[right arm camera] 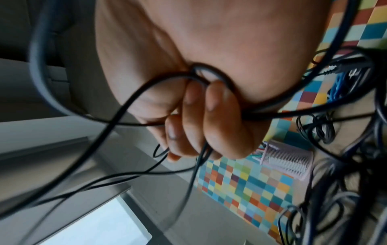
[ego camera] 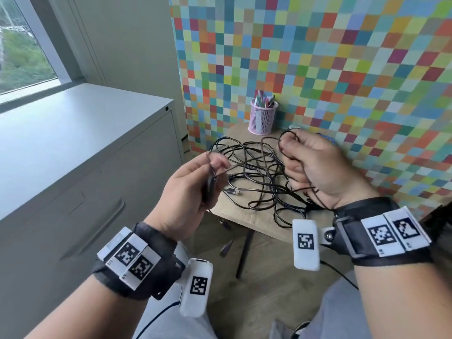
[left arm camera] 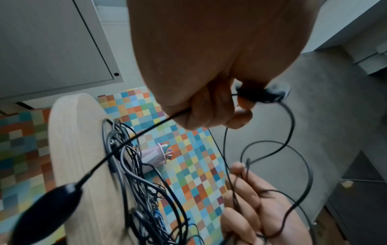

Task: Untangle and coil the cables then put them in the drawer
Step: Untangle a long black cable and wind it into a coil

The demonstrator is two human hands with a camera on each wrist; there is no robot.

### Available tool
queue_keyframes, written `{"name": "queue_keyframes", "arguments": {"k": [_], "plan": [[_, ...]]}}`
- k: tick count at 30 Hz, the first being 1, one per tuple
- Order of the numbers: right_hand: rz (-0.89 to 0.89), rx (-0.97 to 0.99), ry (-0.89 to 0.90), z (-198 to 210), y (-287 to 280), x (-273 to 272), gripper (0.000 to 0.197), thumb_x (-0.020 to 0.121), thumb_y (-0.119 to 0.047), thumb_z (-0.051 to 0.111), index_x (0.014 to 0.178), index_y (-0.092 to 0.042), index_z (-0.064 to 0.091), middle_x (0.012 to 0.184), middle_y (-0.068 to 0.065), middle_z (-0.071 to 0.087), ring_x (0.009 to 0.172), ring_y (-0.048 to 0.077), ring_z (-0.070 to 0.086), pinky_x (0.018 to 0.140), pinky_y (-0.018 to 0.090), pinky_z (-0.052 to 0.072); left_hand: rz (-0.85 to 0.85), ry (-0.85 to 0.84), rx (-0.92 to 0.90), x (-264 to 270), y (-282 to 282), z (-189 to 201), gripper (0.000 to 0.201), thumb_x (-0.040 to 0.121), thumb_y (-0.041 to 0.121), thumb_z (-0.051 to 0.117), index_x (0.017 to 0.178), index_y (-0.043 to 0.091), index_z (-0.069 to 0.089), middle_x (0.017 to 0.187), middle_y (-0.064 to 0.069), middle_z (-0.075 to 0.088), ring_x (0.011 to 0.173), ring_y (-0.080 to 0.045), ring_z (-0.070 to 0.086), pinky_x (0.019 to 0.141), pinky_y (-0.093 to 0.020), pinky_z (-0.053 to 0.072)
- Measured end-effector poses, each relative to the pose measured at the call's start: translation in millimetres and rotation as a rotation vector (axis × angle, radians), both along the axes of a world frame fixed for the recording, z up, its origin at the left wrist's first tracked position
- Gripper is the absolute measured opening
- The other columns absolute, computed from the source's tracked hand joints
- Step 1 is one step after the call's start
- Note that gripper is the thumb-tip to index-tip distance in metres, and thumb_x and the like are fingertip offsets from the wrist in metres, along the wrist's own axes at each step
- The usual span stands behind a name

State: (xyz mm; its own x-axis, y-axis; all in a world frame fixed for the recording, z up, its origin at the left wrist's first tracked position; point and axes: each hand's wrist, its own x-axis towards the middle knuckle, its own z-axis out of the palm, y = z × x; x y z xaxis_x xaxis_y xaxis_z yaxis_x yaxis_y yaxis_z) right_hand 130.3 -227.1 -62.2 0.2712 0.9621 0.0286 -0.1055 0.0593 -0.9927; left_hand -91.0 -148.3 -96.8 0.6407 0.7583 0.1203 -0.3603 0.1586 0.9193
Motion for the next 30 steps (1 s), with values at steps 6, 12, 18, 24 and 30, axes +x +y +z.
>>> {"name": "queue_keyframes", "arguments": {"k": [6,12,18,24,30], "plan": [[-0.228,-0.012,-0.142,-22.5,12.2,-4.6,0.026,0.108,-0.015,0.051,0.085,-0.024,0.058,0.064,-0.002,0.036,0.042,0.004,0.025,0.036,0.016,0.021,-0.122,-0.048,-0.062,0.8,-9.6,12.4,0.029,0.081,0.025,0.043,0.083,0.01,0.068,0.062,-0.001,0.045,0.051,-0.015,0.015,0.049,-0.033,0.005],[-0.471,0.034,-0.24,-39.7,13.0,20.9,0.029,0.107,-0.012,0.049,0.102,-0.029,0.072,0.058,-0.013,0.043,0.04,0.005,0.028,0.037,0.016,0.024,-0.073,-0.066,-0.046,-4.8,-12.3,18.1,0.022,0.09,0.02,0.052,0.096,0.005,0.067,0.061,-0.002,0.045,0.045,-0.008,0.025,0.043,-0.023,0.012],[-0.289,0.127,-0.13,-27.8,-2.4,21.4,0.031,0.104,0.002,0.046,0.1,-0.014,0.073,0.054,-0.008,0.034,0.043,0.007,0.02,0.041,0.019,0.012,0.126,-0.017,-0.073,1.1,-16.3,15.6,0.012,0.099,0.013,0.054,0.088,0.012,0.051,0.069,-0.01,0.064,0.045,-0.012,0.036,0.047,-0.025,0.018],[0.078,0.162,-0.23,-9.0,-14.6,-6.1,0.016,0.086,-0.023,0.077,0.097,-0.012,0.08,0.051,0.003,0.05,0.037,0.015,0.031,0.044,0.02,0.024,0.036,0.105,0.076,7.6,-20.1,13.2,0.012,0.092,0.018,0.063,0.096,0.01,0.055,0.079,-0.016,0.071,0.048,-0.02,0.046,0.042,-0.022,0.034],[0.059,0.162,-0.328,2.5,-18.8,-28.0,0.008,0.087,0.007,0.073,0.093,0.003,0.076,0.061,0.01,0.059,0.037,0.001,0.045,0.043,0.006,0.036,0.069,0.09,0.157,14.4,-20.7,10.5,0.008,0.09,0.019,0.067,0.093,0.012,0.064,0.077,-0.012,0.07,0.053,-0.021,0.054,0.052,-0.031,0.045]]}}
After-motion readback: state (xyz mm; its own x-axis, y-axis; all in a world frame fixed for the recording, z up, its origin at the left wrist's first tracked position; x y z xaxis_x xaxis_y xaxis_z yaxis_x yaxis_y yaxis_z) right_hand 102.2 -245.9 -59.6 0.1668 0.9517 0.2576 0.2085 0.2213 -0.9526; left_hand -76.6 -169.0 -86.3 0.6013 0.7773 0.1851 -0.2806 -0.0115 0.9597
